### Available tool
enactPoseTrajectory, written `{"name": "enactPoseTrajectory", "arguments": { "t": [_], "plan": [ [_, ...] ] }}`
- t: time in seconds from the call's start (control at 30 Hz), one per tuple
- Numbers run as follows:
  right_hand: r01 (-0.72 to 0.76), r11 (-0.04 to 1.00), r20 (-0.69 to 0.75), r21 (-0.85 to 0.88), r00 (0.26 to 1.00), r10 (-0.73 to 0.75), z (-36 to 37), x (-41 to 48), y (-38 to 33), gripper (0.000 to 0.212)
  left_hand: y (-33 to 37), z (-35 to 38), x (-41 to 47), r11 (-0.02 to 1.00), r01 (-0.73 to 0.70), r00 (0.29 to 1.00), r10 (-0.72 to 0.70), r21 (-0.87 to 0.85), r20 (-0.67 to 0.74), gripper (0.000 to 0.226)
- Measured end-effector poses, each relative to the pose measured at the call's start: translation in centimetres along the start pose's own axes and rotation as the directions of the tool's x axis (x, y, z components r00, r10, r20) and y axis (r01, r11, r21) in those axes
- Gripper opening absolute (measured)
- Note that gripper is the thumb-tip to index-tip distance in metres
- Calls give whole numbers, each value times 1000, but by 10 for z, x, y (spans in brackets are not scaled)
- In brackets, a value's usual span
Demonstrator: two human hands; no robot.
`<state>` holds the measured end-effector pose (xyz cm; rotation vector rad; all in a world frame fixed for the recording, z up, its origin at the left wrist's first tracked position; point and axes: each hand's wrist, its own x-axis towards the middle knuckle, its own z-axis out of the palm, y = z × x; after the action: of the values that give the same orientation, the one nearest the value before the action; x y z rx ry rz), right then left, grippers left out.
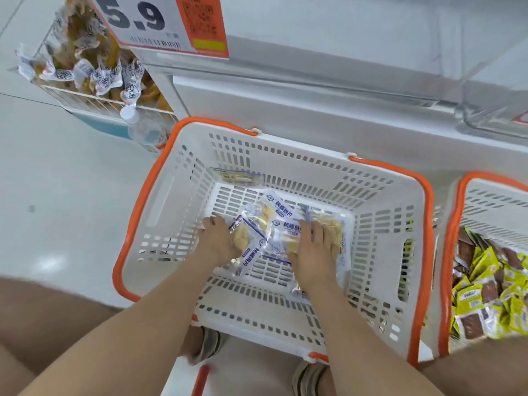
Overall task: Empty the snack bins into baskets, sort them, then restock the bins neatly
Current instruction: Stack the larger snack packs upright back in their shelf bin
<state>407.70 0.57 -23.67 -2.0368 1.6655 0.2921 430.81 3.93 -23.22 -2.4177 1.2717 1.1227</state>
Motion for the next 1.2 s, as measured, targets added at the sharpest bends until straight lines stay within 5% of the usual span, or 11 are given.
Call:
{"name": "enactPoseTrajectory", "arguments": {
  "t": [0.1,0.2,0.3,0.47,0.57,0.7,0.8,0.9,1.0,1.1,1.2],
  "plan": [
    [-41,996,-41,-83,998,38,-3,1,-3,99,5,7,-1,986,75,997,-74,-151,15,107],
    [-101,992,-6,-76,995,101,-2,2,1,90,5,6,0,969,87,994,-70,-231,80,129],
    [-210,976,-49,60,976,214,-2,-2,4,79,5,-2,0,911,106,991,-65,-399,114,127],
    [-417,895,134,159,907,399,-23,3,-6,48,5,-26,-13,758,306,941,-149,-577,303,46],
    [-445,825,197,348,895,400,-34,2,-10,31,11,-46,-25,782,291,950,-171,-551,260,39],
    [-394,364,263,844,895,361,-61,-12,-16,25,24,-76,-50,778,151,986,-72,-610,153,99],
    [-400,48,377,915,892,248,-91,-29,-24,59,35,-99,-75,785,-13,999,32,-619,20,90],
    [-345,-25,346,938,937,53,-129,-48,-30,40,52,-130,-112,719,-184,979,192,-670,-63,36],
    [-298,-20,295,954,951,-96,-167,-69,-37,62,71,-170,-157,585,-283,931,357,-760,-72,38],
    [-258,-41,242,965,944,-225,-206,-89,-43,40,83,-203,-191,450,-323,860,508,-832,-60,43],
    [-227,-116,180,967,930,-322,-236,-109,-49,32,87,-226,-218,427,-384,779,626,-819,-39,43]
  ]
}}
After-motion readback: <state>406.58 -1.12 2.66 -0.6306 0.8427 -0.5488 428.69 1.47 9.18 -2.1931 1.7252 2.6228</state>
